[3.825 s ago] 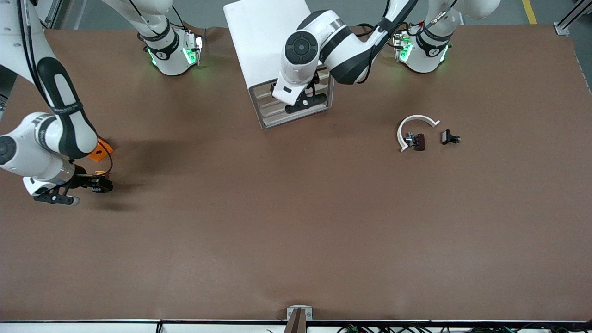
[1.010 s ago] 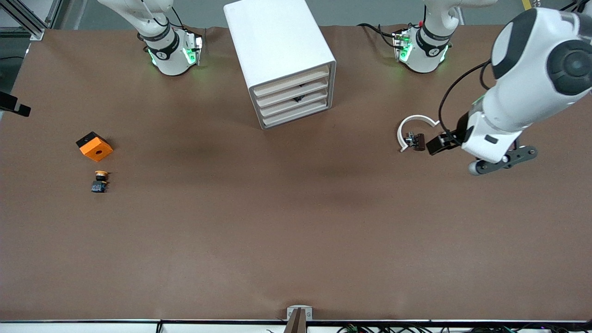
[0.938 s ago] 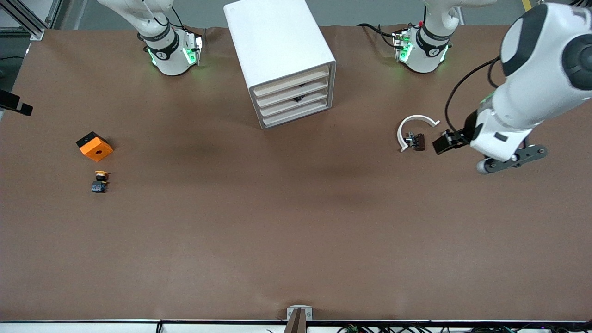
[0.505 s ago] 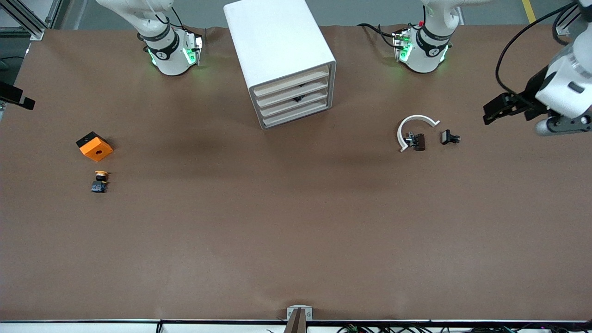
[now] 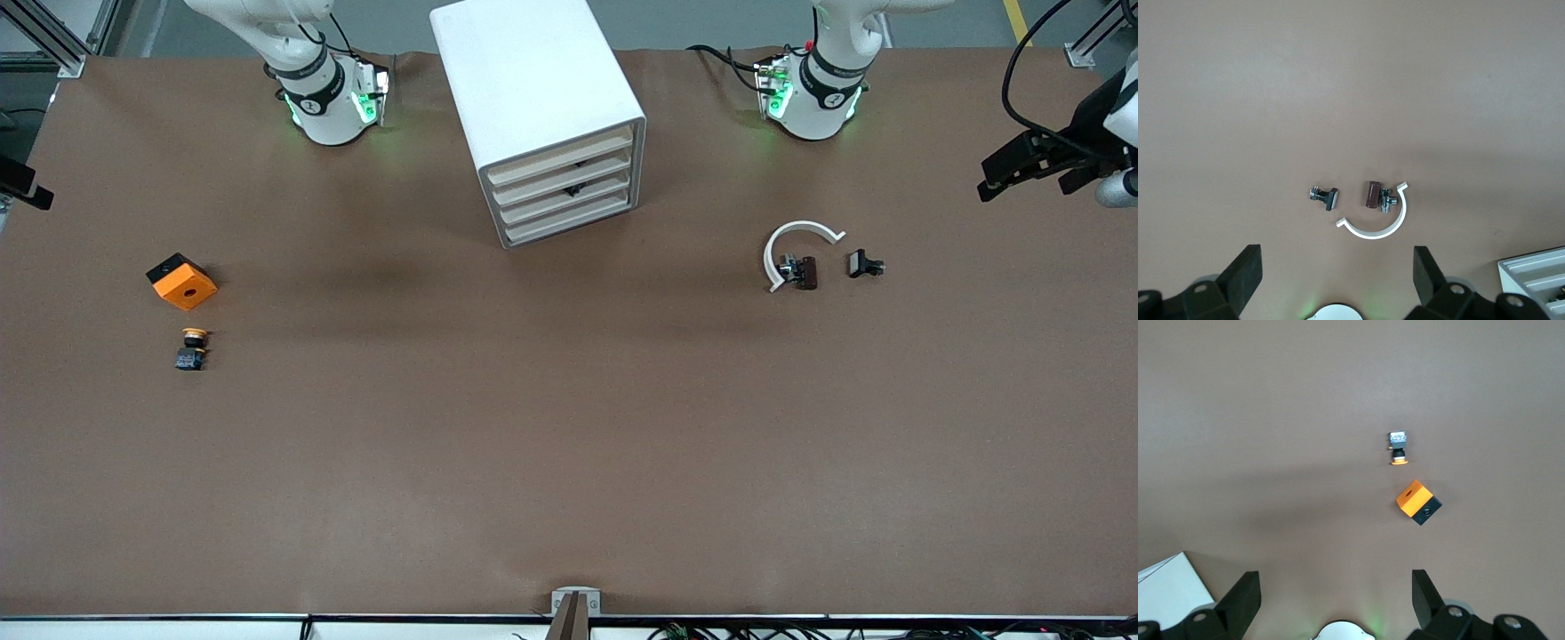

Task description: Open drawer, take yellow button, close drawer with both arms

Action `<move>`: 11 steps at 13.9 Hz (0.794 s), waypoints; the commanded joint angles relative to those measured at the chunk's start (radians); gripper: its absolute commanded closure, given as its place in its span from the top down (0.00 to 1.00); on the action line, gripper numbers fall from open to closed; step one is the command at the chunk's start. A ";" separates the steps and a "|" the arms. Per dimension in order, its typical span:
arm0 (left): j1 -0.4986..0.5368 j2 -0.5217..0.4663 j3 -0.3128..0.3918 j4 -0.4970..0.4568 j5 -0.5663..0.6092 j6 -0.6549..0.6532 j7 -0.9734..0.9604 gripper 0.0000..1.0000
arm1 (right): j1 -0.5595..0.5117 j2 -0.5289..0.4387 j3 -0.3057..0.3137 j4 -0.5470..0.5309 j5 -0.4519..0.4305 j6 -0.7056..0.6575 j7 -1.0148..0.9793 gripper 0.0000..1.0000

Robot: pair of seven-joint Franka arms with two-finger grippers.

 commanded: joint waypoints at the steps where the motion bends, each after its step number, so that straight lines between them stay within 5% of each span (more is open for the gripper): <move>1: -0.022 -0.080 0.020 -0.121 -0.004 0.078 0.013 1.00 | 0.033 -0.031 -0.006 -0.033 -0.043 0.019 -0.001 1.00; 11: -0.016 -0.051 0.017 -0.051 -0.004 0.090 0.033 1.00 | 0.029 -0.058 -0.011 -0.062 -0.013 0.020 -0.003 1.00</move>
